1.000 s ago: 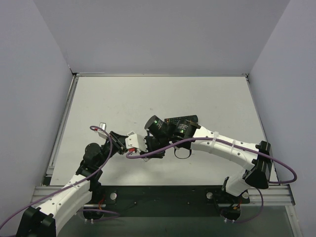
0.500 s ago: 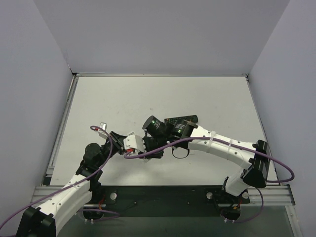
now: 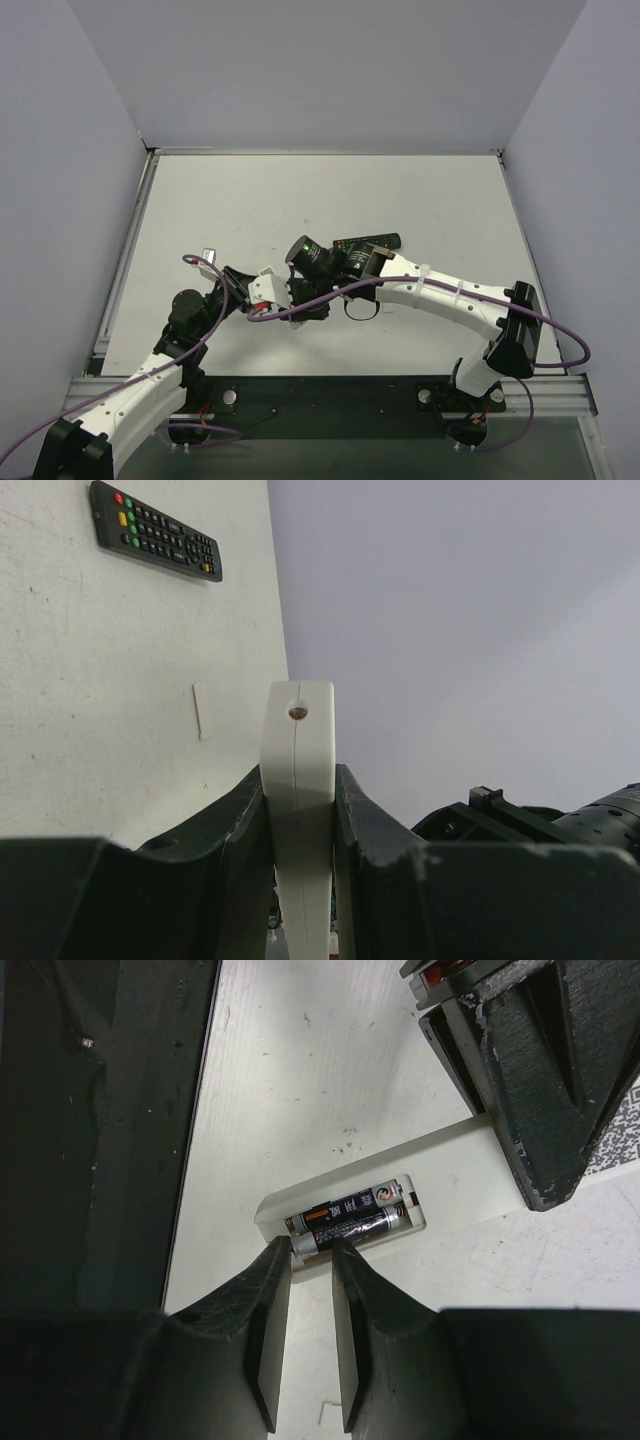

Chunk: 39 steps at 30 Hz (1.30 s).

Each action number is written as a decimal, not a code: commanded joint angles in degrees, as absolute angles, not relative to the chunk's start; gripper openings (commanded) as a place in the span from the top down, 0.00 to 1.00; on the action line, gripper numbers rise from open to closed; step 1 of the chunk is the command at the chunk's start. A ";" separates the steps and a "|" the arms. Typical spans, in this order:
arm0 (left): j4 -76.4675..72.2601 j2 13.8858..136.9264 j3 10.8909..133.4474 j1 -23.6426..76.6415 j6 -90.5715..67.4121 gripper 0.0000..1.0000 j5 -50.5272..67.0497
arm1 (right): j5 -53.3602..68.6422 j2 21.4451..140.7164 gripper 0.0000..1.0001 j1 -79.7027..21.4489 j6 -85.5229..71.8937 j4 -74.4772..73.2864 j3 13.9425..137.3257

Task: Load the batteries into the remote control
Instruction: Load the battery into the remote control.

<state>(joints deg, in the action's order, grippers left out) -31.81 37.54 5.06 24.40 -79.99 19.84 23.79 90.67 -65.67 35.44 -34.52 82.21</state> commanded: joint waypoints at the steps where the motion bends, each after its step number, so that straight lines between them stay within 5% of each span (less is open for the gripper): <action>1: -36.30 36.74 8.61 24.70 -80.86 1.00 20.57 | 23.64 92.02 0.82 -65.92 36.21 -35.68 83.76; 25: -36.65 34.89 9.05 24.70 -82.79 1.00 21.01 | 17.14 97.91 1.00 -64.95 33.75 -29.71 82.62; 37: -31.38 35.51 7.65 24.70 -73.76 1.00 17.76 | 13.99 94.23 1.00 -64.25 21.13 -27.52 83.58; 39: -31.11 36.56 6.16 24.61 -72.52 1.00 15.65 | 11.44 91.16 0.82 -62.85 16.81 -27.16 83.15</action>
<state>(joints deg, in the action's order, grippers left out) -25.12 36.84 5.06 24.27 -74.35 16.14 16.93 96.62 -65.14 26.11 -29.52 82.54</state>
